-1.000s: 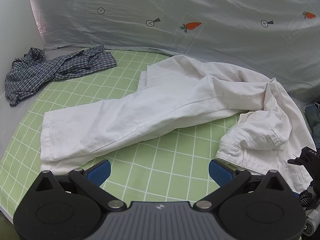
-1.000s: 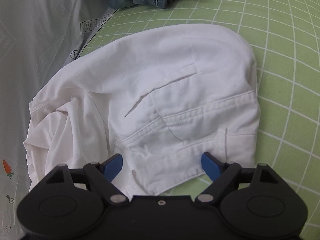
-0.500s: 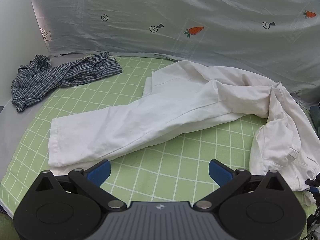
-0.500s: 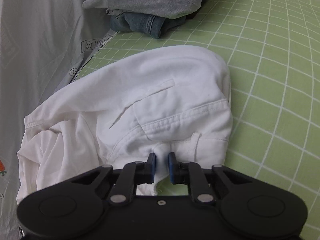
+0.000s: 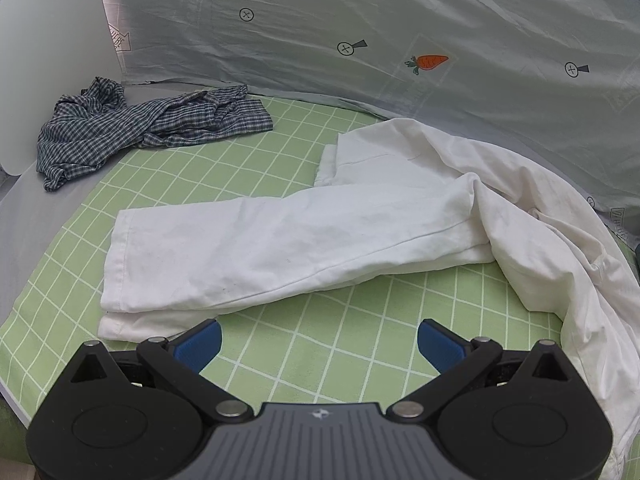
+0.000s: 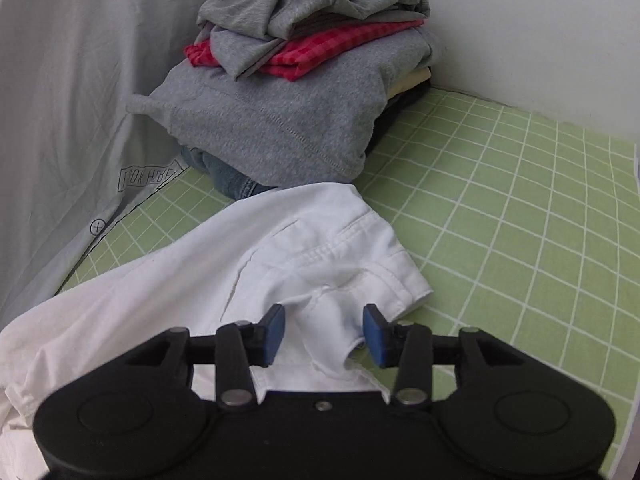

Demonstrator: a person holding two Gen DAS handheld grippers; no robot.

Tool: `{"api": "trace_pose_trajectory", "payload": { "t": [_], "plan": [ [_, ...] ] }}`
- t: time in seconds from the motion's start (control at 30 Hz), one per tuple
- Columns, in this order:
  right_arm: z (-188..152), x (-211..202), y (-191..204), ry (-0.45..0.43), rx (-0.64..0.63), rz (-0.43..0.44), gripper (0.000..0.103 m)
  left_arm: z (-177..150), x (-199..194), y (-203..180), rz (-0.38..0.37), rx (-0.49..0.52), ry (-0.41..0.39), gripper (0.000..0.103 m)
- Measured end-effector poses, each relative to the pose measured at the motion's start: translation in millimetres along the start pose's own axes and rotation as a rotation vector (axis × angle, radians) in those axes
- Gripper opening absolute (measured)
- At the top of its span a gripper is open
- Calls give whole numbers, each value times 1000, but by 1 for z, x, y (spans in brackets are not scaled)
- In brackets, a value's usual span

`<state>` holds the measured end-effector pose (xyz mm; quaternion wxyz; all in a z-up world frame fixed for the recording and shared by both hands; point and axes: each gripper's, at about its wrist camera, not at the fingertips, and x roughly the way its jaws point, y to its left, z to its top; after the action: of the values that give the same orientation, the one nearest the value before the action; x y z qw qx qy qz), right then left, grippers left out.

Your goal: Fold clothes

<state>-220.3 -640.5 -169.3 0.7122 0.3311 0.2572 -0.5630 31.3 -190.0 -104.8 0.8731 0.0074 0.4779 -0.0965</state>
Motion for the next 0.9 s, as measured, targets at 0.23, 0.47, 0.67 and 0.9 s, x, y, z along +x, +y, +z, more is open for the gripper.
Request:
{"api": "trace_pose_trajectory", "payload": {
  "t": [0.23,0.47,0.67,0.9],
  "plan": [
    [-57,-46,3,94,3,42,74,-1,21,39,33,-154,54,102],
    [-86,-70,24,117,-43,89,78,7,47,94,-64,-377,126,93],
    [-109,-85,47,63,15,119,79,10,73,142,-211,-623,179,87],
    [-132,-78,40,188,351,227,75,13,102,148,-320,-662,258,81]
  ]
}}
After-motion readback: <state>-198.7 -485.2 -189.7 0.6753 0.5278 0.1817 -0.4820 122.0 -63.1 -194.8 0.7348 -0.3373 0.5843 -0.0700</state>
